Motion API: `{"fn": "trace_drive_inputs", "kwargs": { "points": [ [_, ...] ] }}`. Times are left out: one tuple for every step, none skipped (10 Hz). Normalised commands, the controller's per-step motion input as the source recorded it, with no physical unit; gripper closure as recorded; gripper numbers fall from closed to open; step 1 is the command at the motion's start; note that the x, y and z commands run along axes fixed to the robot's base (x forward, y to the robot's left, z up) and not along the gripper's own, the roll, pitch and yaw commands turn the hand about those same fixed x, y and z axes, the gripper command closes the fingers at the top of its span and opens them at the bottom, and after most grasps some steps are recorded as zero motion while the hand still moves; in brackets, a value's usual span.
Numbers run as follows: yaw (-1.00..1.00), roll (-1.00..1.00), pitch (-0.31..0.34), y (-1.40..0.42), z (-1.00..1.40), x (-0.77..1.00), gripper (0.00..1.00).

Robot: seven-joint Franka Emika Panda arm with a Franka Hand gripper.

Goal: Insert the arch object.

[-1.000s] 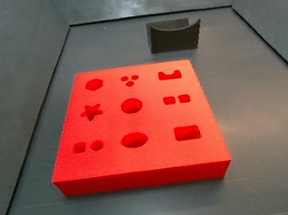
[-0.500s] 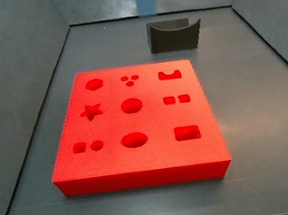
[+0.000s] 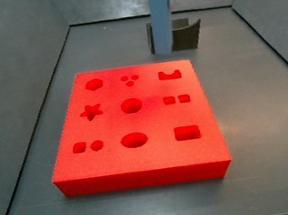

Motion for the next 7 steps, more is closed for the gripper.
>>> {"fn": "trace_drive_inputs", "kwargs": {
  "points": [
    [-0.9, -0.1, -0.036, 0.04, -0.4, 0.22, 1.0],
    [-0.88, -0.09, -0.003, 0.07, -0.38, 0.28, 1.0],
    [-0.88, -0.09, 0.0, 0.07, -0.38, 0.27, 1.0],
    [-0.85, -0.18, -0.056, 0.03, -0.13, 0.25, 1.0],
    [-0.92, -0.14, -0.04, 0.0, -0.14, 0.17, 1.0],
    [-0.97, -0.11, -0.021, 0.0, -0.03, 0.1, 1.0],
    [-1.0, -0.07, 0.0, 0.0, 0.0, 0.05, 1.0]
  ]
}}
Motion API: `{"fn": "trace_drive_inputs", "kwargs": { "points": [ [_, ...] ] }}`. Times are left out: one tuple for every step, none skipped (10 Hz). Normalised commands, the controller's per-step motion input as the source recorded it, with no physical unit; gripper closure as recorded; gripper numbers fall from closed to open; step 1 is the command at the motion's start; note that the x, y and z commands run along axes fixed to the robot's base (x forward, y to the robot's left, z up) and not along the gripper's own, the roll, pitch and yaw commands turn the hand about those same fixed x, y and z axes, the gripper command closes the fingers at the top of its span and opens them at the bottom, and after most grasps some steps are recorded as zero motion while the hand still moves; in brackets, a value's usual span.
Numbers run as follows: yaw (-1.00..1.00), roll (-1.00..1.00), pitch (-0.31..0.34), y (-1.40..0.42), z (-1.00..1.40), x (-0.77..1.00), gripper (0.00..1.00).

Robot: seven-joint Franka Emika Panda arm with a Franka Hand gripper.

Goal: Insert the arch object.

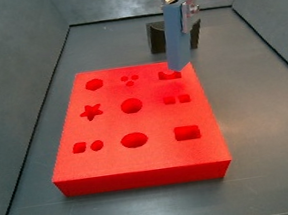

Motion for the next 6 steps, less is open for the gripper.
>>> {"fn": "trace_drive_inputs", "kwargs": {
  "points": [
    [-1.0, -0.05, 0.0, 0.0, 0.0, 0.03, 1.0],
    [-1.0, -0.02, -0.009, 0.0, 0.0, 0.0, 1.0],
    [-1.0, 0.0, -0.019, 0.0, -0.04, 0.0, 1.0],
    [-1.0, 0.04, -0.014, 0.0, -0.1, 0.0, 1.0],
    [-0.91, 0.14, 0.0, 0.02, -0.03, 0.05, 1.0],
    [-0.77, 0.26, 0.0, 0.02, -0.05, 0.09, 1.0]
  ]
}}
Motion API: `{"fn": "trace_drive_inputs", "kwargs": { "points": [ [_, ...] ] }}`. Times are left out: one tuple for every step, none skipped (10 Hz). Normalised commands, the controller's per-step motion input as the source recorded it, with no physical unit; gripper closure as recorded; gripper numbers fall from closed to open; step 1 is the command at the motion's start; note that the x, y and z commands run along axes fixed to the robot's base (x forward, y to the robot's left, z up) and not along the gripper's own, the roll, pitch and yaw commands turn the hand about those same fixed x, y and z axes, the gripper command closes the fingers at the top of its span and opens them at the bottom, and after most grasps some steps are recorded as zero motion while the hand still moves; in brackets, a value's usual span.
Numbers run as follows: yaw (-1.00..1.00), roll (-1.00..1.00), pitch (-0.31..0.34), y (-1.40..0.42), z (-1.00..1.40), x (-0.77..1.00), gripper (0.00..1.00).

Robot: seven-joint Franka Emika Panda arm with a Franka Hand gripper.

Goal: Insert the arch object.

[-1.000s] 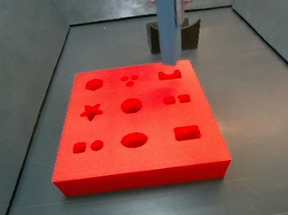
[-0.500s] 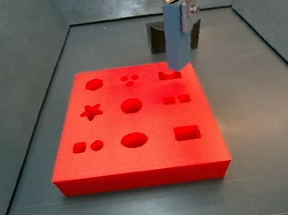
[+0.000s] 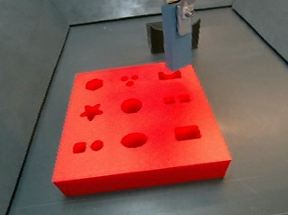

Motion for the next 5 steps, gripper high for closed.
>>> {"fn": "trace_drive_inputs", "kwargs": {
  "points": [
    [-0.73, 0.29, 0.0, 0.03, -0.09, 0.11, 1.0],
    [-0.71, 0.33, 0.0, 0.01, -0.07, 0.08, 1.0],
    [-0.7, 0.36, 0.0, 0.0, -0.04, 0.06, 1.0],
    [-0.67, 0.38, 0.0, 0.0, -0.06, 0.06, 1.0],
    [-0.5, 0.21, 0.046, 0.01, -0.14, 0.13, 1.0]
  ]
}}
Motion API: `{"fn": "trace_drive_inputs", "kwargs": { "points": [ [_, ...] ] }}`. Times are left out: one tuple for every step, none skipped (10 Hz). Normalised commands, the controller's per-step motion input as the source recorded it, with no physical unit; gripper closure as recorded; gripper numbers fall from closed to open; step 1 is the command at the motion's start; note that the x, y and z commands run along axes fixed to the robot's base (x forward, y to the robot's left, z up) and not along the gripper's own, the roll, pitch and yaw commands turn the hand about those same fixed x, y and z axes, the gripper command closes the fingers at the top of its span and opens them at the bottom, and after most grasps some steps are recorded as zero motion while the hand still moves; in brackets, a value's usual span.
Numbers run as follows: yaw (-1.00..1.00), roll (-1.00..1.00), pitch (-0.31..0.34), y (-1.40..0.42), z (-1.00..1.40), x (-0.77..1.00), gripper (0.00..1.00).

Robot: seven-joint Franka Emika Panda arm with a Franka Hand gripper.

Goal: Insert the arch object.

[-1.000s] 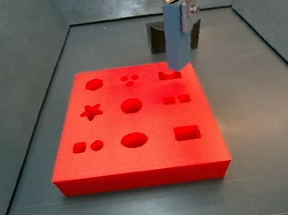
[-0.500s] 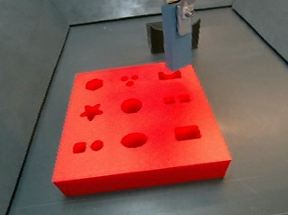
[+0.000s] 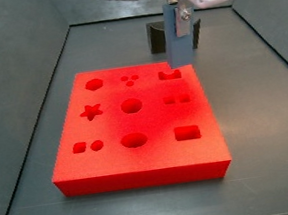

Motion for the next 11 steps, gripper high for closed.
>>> {"fn": "trace_drive_inputs", "kwargs": {
  "points": [
    [-0.38, 0.04, 0.024, 0.0, -0.19, 0.05, 1.0],
    [-0.44, 0.0, 0.019, 0.1, -0.28, 0.0, 1.0],
    [-0.45, 0.0, 0.029, 0.13, -0.26, 0.0, 1.0],
    [-0.36, -0.05, 0.0, 0.18, -0.21, 0.0, 1.0],
    [-0.25, -0.05, 0.0, 0.14, -0.1, 0.0, 1.0],
    [-0.27, -0.01, 0.0, 0.07, -0.04, 0.0, 1.0],
    [-0.27, -0.02, 0.0, 0.06, -0.06, -0.04, 1.0],
    [-0.22, 0.0, 0.0, 0.0, -0.06, -0.23, 1.0],
    [-0.2, -0.02, -0.026, 0.0, 0.0, -0.22, 1.0],
    [-0.15, -0.07, -0.03, 0.0, 0.0, -0.26, 1.0],
    [-0.1, -0.1, -0.024, 0.0, 0.0, -0.16, 1.0]
  ]
}}
